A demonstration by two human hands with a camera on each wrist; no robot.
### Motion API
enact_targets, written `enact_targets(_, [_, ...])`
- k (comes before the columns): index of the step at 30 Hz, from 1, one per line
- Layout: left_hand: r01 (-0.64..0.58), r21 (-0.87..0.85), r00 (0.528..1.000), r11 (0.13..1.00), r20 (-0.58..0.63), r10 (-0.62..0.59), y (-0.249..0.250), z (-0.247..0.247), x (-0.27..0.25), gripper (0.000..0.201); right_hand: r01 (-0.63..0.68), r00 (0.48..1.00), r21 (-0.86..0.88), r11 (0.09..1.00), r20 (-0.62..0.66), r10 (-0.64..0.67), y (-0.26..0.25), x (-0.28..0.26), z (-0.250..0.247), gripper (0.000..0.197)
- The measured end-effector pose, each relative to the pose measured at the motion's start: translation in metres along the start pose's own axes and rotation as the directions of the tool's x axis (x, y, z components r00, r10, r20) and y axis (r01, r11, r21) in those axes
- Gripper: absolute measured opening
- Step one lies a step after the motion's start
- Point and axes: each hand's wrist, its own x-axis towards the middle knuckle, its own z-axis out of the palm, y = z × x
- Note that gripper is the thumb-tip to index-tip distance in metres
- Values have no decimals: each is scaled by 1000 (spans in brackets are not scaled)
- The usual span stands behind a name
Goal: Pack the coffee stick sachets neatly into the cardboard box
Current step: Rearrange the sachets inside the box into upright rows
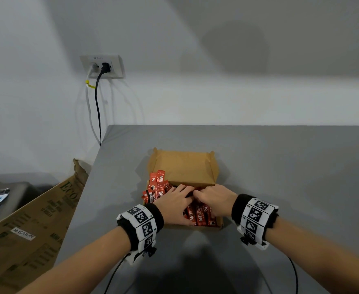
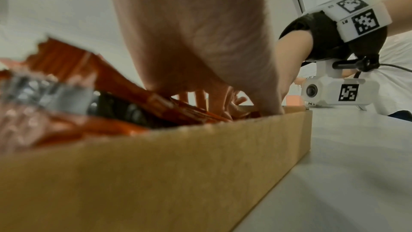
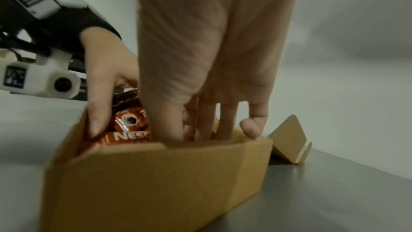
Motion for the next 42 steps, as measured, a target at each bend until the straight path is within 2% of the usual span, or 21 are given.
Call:
enact_targets(2, [2,5,1000,1000,1,-2,0,1,0,79,-11,999,14,1000,39,10,0,2,0,64])
enact_targets(4, [4,2,1000,1000,0,-4,0,1,0,79,-19,998,75,997,60,15,3,3,0,63])
enact_targets(12, [2,-2,1000,1000,4,-2,0,0,0,78,51,992,25,998,111,-54,5,2,-4,26])
enact_targets(18, [-7,-7,1000,1000,-23,6,-2,4,1,82,83,996,19,996,-46,-82,9,-8,-7,13])
enact_targets(22, [-8,-14,1000,1000,-23,8,-2,4,1,83,79,985,-11,997,-156,-80,21,-20,-13,11])
enact_targets(26, [-6,-5,1000,1000,-18,5,-2,3,1,82,75,967,162,984,-252,-33,25,-28,-14,20])
enact_targets(28, [-8,-14,1000,1000,-24,8,-3,4,2,84,87,971,179,980,-237,-43,18,-30,-12,21])
enact_targets(30, [-11,-26,1000,1000,-24,11,-5,6,3,84,82,979,114,990,-195,-59,12,-30,-7,23])
enact_targets(33, [-11,-35,999,999,-33,9,-5,5,4,85,94,984,-77,993,-145,-105,9,-24,-3,18])
enact_targets(35, [-9,-33,999,999,-40,8,-4,5,4,86,68,989,-161,985,-119,-88,7,-20,-4,15])
enact_targets(39, [-14,-37,999,999,-33,13,-4,5,3,87,45,987,-192,980,-141,-73,8,-19,-10,21])
enact_targets(42, [-12,-36,1000,999,-29,11,-4,4,4,87,67,984,-143,987,-151,-89,9,-22,-7,25])
